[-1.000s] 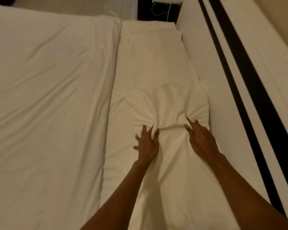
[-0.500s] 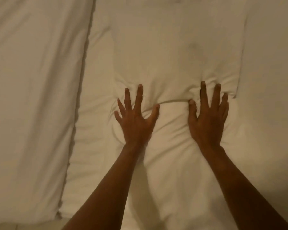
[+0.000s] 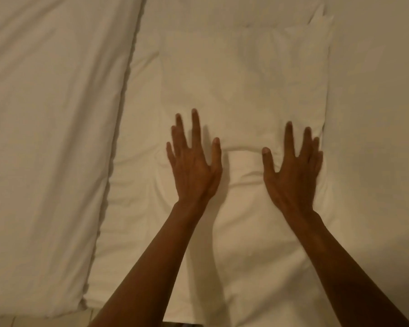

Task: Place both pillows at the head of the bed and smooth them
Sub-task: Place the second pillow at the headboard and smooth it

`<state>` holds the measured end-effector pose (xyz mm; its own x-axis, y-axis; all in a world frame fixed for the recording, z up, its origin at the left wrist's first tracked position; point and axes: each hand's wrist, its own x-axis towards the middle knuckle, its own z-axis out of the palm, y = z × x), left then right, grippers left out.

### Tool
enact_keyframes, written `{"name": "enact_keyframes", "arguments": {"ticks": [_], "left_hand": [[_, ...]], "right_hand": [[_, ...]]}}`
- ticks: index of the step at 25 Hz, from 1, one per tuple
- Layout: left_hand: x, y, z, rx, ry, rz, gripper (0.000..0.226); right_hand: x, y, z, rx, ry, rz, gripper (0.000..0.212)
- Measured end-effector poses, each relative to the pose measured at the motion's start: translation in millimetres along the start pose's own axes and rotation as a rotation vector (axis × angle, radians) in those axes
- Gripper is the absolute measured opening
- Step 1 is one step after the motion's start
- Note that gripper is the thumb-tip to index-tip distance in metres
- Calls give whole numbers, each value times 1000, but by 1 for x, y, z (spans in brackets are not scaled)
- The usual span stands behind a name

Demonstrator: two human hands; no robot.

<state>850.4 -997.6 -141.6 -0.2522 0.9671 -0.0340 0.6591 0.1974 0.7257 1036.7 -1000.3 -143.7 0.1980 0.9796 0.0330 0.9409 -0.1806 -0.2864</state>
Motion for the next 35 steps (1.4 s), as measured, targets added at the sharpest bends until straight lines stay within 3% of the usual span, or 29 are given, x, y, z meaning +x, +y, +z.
{"name": "enact_keyframes", "arguments": {"ticks": [3,13,18,24,31,35], "left_hand": [[-6,-9,16,102,-119,102,67],[-33,-44,2,172,-196,100,71],[-52,-53,-2,194,-196,-24,72],[-66,-59,-9,195,-217,-27,77],[-105,-69,-30,173,-384,-86,111],[-127,-73,-40,300,-424,-151,101]], "right_hand": [[-3,-9,14,-46,-4,-103,68],[-28,10,14,-42,1,-17,70],[-39,17,12,-50,-25,-5,74],[-55,25,5,-91,-46,34,81],[-90,39,-2,-109,-88,60,86],[-113,38,-9,-131,-112,113,87]]}}
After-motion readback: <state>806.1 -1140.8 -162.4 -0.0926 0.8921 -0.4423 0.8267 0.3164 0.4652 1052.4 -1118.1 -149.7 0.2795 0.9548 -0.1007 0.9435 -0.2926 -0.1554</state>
